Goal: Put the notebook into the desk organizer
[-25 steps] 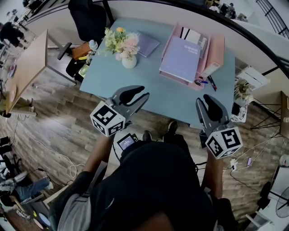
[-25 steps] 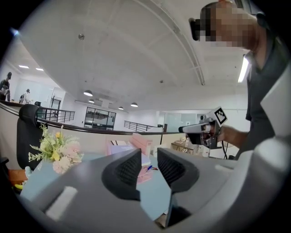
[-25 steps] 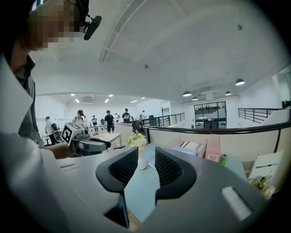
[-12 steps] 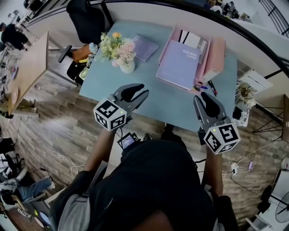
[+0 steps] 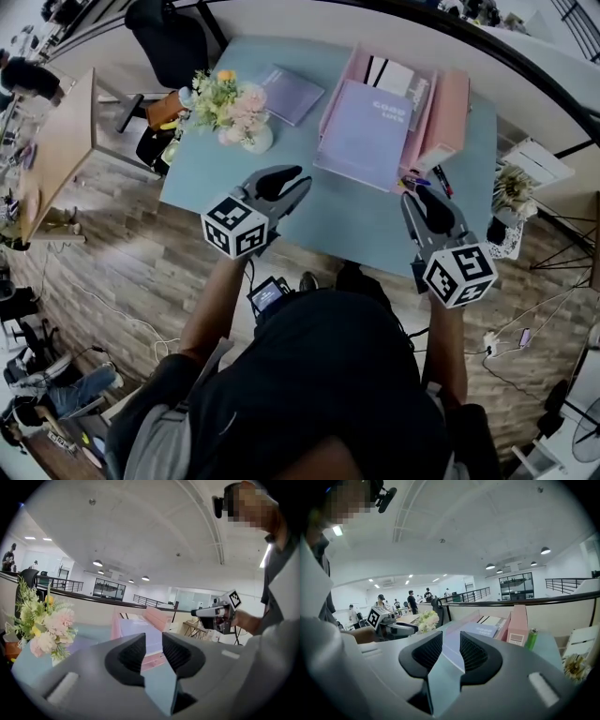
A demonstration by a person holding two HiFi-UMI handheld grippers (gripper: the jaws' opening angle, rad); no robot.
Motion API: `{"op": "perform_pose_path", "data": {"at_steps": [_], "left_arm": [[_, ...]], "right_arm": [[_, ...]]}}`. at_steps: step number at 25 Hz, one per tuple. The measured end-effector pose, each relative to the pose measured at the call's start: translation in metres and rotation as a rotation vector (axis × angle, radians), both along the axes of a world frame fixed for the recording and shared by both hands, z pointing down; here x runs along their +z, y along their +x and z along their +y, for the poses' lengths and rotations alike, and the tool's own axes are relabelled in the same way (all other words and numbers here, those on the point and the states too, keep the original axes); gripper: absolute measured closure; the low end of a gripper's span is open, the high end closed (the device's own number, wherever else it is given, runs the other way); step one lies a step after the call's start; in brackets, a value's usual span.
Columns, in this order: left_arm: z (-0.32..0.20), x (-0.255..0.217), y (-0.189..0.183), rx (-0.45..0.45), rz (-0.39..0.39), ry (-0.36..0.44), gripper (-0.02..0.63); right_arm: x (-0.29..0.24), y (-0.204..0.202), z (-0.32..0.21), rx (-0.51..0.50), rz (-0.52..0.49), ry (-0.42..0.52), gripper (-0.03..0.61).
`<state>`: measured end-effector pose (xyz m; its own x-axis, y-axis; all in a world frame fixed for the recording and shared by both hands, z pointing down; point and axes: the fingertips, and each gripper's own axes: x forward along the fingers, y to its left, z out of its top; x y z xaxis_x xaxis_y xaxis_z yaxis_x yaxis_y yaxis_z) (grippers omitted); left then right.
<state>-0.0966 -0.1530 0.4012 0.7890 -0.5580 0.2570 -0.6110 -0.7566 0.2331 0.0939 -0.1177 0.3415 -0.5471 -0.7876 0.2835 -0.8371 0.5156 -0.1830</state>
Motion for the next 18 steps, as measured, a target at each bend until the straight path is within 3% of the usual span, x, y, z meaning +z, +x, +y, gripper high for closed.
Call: {"op": "perform_pose_path", "data": {"at_steps": [18], "left_arm": [[-0.069,0.064,0.019,-0.038,0.010,-0.155,0.443]], "right_arm": [[0.080,0.014,-0.055,0.009,-0.033,-0.181,0.449]]}}
